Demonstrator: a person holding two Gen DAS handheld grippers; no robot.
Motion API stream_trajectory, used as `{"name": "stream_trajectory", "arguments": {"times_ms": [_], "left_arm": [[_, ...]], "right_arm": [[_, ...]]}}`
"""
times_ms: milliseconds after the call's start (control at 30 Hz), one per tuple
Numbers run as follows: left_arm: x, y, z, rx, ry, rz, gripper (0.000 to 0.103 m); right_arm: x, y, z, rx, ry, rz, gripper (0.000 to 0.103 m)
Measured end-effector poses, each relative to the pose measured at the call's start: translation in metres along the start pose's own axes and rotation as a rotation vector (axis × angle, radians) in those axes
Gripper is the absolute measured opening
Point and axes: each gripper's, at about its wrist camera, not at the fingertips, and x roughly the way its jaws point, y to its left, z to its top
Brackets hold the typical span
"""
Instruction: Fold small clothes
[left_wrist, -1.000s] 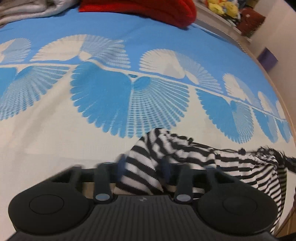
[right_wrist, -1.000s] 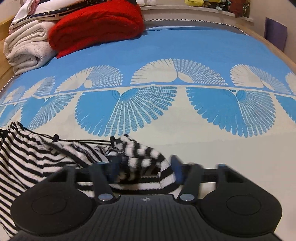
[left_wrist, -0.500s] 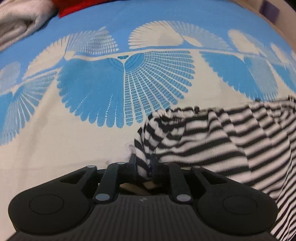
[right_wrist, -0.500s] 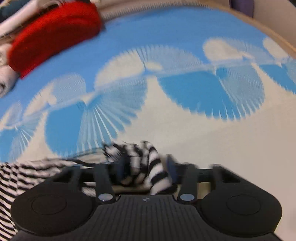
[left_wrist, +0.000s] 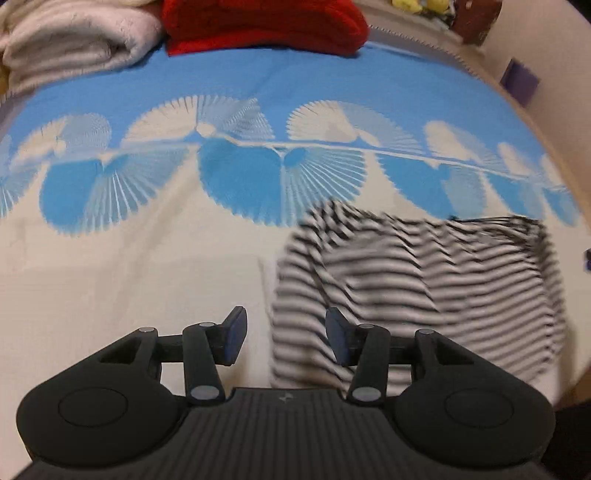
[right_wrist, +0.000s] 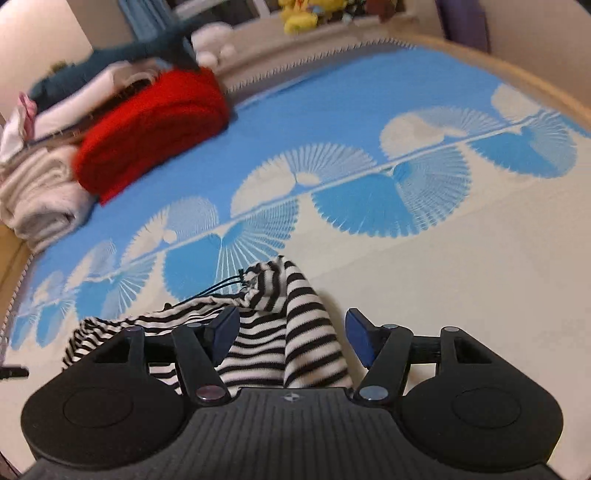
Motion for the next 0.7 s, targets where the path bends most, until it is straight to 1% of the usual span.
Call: {"name": "stream_trajectory", "arguments": {"times_ms": [33, 67, 100, 133, 167, 200, 233, 267, 367, 400, 433, 467, 500, 533, 567, 600, 633, 667, 700], "left_arm": [[-0.001, 0.002, -0.01, -0.028, 0.006, -0.027, 0.052], [0.001, 0.002, -0.02, -0.051, 0.016, -0.049, 0.052], [0.009, 0.002, -0.033, -0.069, 0.043, -0.066, 0.052], [0.019, 0.003, -0.042, -0.074, 0.094, -0.066, 0.052], [0.033, 0.003, -0.05, -0.069, 0.178, -0.031, 0.05], [0.04, 0.003, -0.054, -0.054, 0.198, 0.004, 0.05], [0.044, 0.003, -0.056, -0.033, 0.202, 0.026, 0.05], [0.047, 0.002, -0.057, -0.016, 0.212, 0.03, 0.05], [0.052, 0.006, -0.059, -0.032, 0.234, -0.03, 0.05], [0.055, 0.007, -0.06, -0.037, 0.241, -0.046, 0.05], [0.058, 0.006, -0.062, -0.039, 0.249, -0.053, 0.05], [0.059, 0.005, -0.062, -0.036, 0.251, -0.055, 0.05], [0.058, 0.004, -0.064, -0.024, 0.249, -0.059, 0.049], [0.059, 0.002, -0.064, -0.009, 0.249, -0.062, 0.045], [0.059, 0.001, -0.066, 0.01, 0.249, -0.068, 0.024], [0.06, 0.001, -0.066, 0.027, 0.242, -0.077, 0.002], [0.057, 0.005, -0.064, 0.02, 0.208, -0.077, 0.0], [0.046, 0.012, -0.061, -0.023, 0.156, -0.094, 0.0], [0.035, 0.021, -0.059, -0.07, 0.112, -0.126, 0.0]], "right_arm": [[-0.006, -0.006, -0.006, 0.011, -0.005, -0.003, 0.066], [-0.008, -0.013, -0.014, 0.025, 0.009, -0.008, 0.066], [-0.005, -0.02, -0.023, 0.038, 0.038, -0.016, 0.066], [0.001, -0.026, -0.032, 0.054, 0.087, -0.021, 0.066], [0.011, -0.033, -0.041, 0.071, 0.177, -0.016, 0.066], [0.017, -0.037, -0.047, 0.079, 0.237, -0.01, 0.065], [0.021, -0.04, -0.052, 0.079, 0.277, -0.006, 0.065], [0.025, -0.04, -0.057, 0.054, 0.304, -0.013, 0.065], [0.032, -0.038, -0.067, -0.011, 0.363, -0.039, 0.064], [0.032, -0.038, -0.07, -0.013, 0.379, -0.042, 0.059], [0.034, -0.038, -0.073, -0.014, 0.396, -0.036, 0.045], [0.036, -0.036, -0.076, -0.016, 0.409, -0.022, 0.036], [0.037, -0.034, -0.079, -0.021, 0.415, -0.011, 0.02], [0.035, -0.032, -0.08, -0.032, 0.411, -0.004, 0.008], [0.032, -0.03, -0.078, -0.045, 0.39, 0.001, 0.008], [0.021, -0.031, -0.071, -0.04, 0.323, 0.009, 0.006], [0.007, -0.039, -0.062, 0.026, 0.235, 0.028, 0.005], [-0.008, -0.051, -0.053, 0.13, 0.148, 0.071, 0.005], [-0.019, -0.058, -0.05, 0.186, 0.094, 0.104, 0.005]]}}
